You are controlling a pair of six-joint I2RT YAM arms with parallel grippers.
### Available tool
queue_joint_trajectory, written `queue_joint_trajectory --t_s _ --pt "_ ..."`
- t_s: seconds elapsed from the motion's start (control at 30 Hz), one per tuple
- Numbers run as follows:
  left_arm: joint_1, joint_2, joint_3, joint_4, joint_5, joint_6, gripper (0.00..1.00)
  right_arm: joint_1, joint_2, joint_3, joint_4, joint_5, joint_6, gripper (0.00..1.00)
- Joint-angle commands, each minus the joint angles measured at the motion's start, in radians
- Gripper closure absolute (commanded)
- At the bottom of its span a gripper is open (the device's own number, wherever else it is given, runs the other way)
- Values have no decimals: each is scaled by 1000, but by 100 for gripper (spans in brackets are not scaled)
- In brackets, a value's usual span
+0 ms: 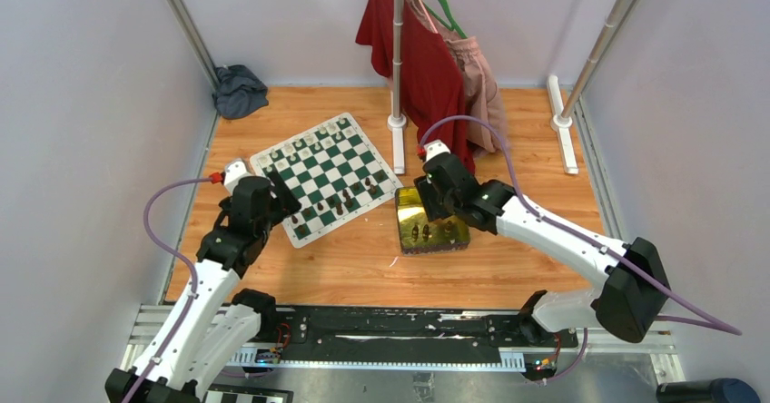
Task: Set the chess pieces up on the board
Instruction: Pick up the chess piece from the storage box.
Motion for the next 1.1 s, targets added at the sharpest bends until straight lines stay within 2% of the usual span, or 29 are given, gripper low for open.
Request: queue_joint_trajectory --t_s 0.0,0.17,0.5,1.07 --pt "-11 -28 41 -54 -23 23 0 49 -29 -40 -33 -40 44 48" --pt "-23 -65 46 -81 -37 18 0 92 -26 -76 -20 -41 76 50" --pt "-45 -99 57 -115 -49 14 0 97 -7 -128 13 -59 112 52" --pt "-53 -103 65 -118 -55 32 0 95 99 -104 49 -40 92 53"
